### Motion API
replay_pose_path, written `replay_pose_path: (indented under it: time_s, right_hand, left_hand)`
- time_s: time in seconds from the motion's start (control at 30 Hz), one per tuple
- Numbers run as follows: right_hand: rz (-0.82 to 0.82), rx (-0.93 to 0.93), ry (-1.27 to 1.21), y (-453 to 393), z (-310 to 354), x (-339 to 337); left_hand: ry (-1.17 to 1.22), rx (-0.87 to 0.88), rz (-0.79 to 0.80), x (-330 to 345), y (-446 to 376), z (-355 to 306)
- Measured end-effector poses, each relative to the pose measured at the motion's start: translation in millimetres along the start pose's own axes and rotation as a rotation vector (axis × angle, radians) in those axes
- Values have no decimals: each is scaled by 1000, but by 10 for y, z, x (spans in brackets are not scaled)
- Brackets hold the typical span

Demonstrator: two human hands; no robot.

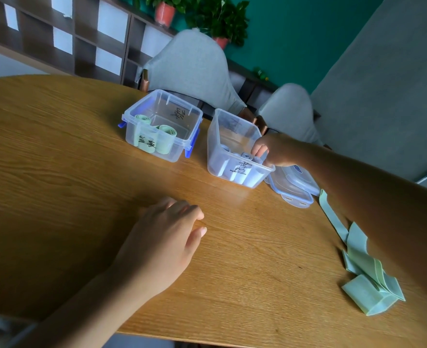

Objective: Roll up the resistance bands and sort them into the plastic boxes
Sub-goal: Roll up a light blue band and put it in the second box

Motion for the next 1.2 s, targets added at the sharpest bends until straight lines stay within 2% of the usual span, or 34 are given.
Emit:
replay_pose_path:
  time_s: [0.3,0.6,0.9,1.2]
  right_hand:
    - [-55,14,7,-28,-81,-4]
    - [-203,43,-18,47,-122,-31]
    - [-422,97,-306,431,-180,-141]
    - [-359,128,-363,1263,-444,123]
  left_hand:
    - [8,18,1,16,-12,11]
    - [25,23,-3,-7,-14,2]
    - [97,29,-13,-38,-33,-45]
    - [123,73,-1,-58,-11,-201]
Point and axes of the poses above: each hand's wrist, its own y-axis away from the middle knuckle, its own x-axis out of the palm, z = x × y, the point moved 6 cm from there along -y, towards the middle knuckle, and after that the axes turned 9 degrees about -y, right-handed, at the moved point
